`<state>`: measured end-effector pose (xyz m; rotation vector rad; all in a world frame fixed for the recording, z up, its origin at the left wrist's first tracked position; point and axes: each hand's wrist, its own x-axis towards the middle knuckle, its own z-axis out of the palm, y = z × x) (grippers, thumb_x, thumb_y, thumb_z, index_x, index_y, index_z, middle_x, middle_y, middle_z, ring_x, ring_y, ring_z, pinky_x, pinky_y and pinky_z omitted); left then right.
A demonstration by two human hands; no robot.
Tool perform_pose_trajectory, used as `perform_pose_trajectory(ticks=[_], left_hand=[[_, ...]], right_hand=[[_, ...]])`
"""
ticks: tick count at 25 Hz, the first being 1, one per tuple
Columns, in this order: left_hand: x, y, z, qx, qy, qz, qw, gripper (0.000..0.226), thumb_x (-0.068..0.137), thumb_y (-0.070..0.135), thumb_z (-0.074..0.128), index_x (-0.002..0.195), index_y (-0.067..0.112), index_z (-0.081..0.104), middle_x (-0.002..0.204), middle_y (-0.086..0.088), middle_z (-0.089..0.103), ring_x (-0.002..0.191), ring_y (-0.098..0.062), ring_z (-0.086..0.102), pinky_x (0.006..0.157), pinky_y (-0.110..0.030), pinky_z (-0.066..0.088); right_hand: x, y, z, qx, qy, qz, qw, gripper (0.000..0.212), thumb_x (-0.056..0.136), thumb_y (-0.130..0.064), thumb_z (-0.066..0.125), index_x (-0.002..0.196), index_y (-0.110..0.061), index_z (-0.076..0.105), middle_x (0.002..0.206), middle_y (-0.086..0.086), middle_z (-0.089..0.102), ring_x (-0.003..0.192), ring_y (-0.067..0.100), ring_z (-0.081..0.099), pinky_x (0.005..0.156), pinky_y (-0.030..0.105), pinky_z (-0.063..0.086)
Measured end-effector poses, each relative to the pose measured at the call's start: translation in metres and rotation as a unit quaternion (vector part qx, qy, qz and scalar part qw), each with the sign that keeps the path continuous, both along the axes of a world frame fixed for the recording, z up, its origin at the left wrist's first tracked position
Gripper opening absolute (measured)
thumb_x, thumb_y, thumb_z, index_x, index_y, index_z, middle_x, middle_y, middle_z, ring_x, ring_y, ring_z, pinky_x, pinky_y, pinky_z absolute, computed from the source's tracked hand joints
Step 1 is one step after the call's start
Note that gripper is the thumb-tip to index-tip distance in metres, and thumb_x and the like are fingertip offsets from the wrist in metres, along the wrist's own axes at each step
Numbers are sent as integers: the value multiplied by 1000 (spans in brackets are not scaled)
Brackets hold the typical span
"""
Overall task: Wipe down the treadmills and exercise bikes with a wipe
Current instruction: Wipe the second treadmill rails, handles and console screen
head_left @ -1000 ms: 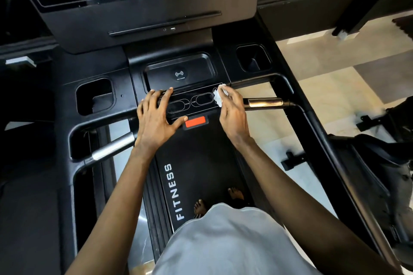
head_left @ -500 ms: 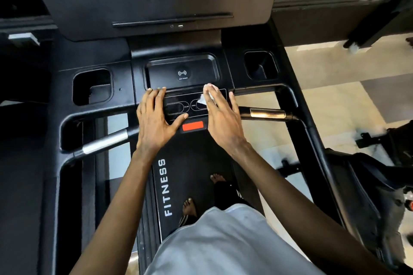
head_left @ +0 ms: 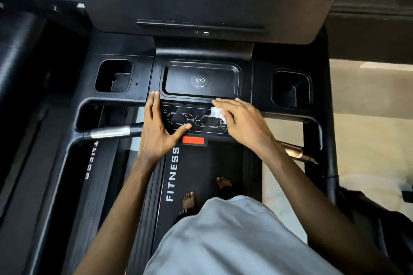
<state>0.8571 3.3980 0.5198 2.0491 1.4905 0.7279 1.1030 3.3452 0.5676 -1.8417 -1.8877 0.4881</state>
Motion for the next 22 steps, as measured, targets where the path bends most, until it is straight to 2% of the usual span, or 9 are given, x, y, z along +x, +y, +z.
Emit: perform_pose_trajectory(ticks=[3, 5, 8, 11, 13, 15, 17, 19, 22], left_hand=[[3, -3, 3, -19, -7, 13, 1000, 120, 77, 57, 80, 160, 16, 4, 162, -5, 13, 152, -21, 19, 122, -43, 26], [4, -6, 6, -51, -9, 29, 998, 122, 77, 56, 81, 161, 19, 0, 163, -4, 12, 152, -18, 18, 123, -41, 23], [2, -14, 4, -61, -11, 70, 996, 120, 80, 58, 77, 161, 15, 0, 163, -11, 23, 148, -11, 20, 123, -46, 22], [1, -27, 0, -66, 25, 114, 991, 109, 83, 65, 66, 160, 14, 9, 158, -7, 36, 145, -9, 25, 122, -52, 18], [2, -32, 1, -63, 40, 129, 989, 99, 84, 65, 64, 159, 17, 18, 155, 1, 41, 142, -8, 31, 122, -51, 15], [3, -32, 3, -56, 37, 130, 989, 91, 85, 62, 66, 155, 20, 27, 150, 6, 47, 139, -12, 37, 119, -53, 21], [4, -31, 6, -60, 33, 128, 989, 85, 86, 58, 70, 153, 22, 31, 146, 9, 50, 138, -13, 40, 117, -55, 24], [7, -33, 8, -68, 31, 136, 988, 83, 88, 53, 72, 153, 24, 31, 147, 10, 48, 138, -11, 37, 118, -56, 24], [10, -36, 12, -72, 42, 145, 986, 83, 89, 51, 70, 155, 23, 28, 151, 8, 45, 141, -11, 32, 118, -56, 22]], right_hand=[[-13, 22, 7, -57, 9, 57, 997, 37, 102, -23, 52, 139, -26, 55, 132, -1, 65, 124, 23, 58, 103, 35, 41], [-9, 25, 7, -51, 31, 79, 995, 32, 101, -29, 54, 133, -27, 57, 125, -2, 69, 115, 23, 64, 96, 36, 47], [26, 7, 2, -21, 82, 59, 995, 29, 98, -31, 60, 127, -27, 65, 128, -10, 67, 116, 14, 64, 101, 33, 49], [45, -7, -2, 5, 110, 43, 993, 27, 96, -25, 65, 122, -22, 69, 128, -13, 66, 113, 8, 63, 101, 19, 43], [35, 0, -5, 15, 113, 69, 991, 28, 96, -23, 65, 123, -20, 69, 128, -11, 65, 113, 9, 63, 103, 25, 46], [19, 11, -7, 21, 112, 108, 988, 32, 96, -21, 66, 128, -18, 67, 131, -8, 65, 117, 10, 62, 106, 31, 47], [18, 16, -10, 23, 124, 136, 983, 34, 97, -21, 65, 131, -19, 64, 133, -7, 63, 120, 9, 60, 107, 31, 46], [32, 11, -14, 33, 149, 134, 979, 33, 97, -23, 65, 131, -19, 65, 133, -8, 64, 120, 6, 60, 107, 31, 47], [57, -10, -24, 103, 154, 87, 979, 30, 95, -18, 68, 125, -15, 69, 129, -7, 66, 120, 6, 60, 107, 30, 45]])
